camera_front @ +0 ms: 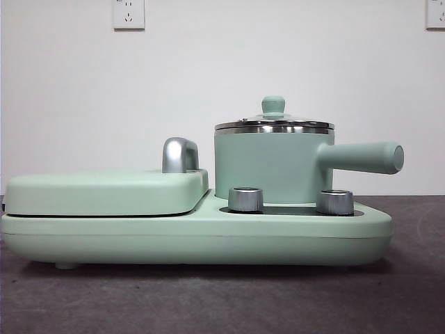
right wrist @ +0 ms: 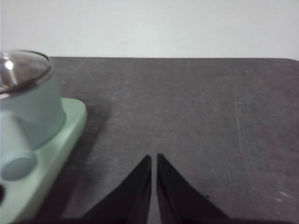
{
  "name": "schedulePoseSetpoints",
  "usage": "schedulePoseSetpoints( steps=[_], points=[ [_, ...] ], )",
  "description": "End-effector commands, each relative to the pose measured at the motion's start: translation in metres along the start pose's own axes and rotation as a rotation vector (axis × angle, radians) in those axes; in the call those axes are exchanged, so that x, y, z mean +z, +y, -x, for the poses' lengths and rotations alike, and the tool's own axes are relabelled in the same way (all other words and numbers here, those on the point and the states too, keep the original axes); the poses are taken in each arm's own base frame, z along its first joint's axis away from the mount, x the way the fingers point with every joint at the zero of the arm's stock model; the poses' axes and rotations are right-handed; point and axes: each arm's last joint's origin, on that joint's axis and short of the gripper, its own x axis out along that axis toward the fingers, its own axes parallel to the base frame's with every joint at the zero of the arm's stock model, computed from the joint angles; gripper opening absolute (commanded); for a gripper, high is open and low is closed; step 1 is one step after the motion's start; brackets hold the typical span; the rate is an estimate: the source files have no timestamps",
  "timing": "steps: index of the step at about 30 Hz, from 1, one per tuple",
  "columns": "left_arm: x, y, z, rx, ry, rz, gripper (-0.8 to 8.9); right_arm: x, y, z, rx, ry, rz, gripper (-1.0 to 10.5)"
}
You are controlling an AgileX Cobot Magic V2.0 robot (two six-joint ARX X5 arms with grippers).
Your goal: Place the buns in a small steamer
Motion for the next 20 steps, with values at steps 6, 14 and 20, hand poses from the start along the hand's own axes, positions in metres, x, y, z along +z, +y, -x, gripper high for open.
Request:
schedulePoseSetpoints(
  steps=[6,14,20],
  points=[
    [-0.007,0.0,-0.002,0.005,0.023,-0.01,0.07,-0.026,-0.004,-0.013,-0.031,0.016,0.041,0.2],
    [-0.007,0.0,-0.002,0.005,0.023,-0.009,0.07,-0.038,-0.004,-0.019,-0.03,0.018,0.04,0.2],
    [-0.007,0.0,-0.002,0.005,0.023,-0.009,0.07,-0.039,-0.004,-0.019,-0.029,0.02,0.04,0.2]
  ],
)
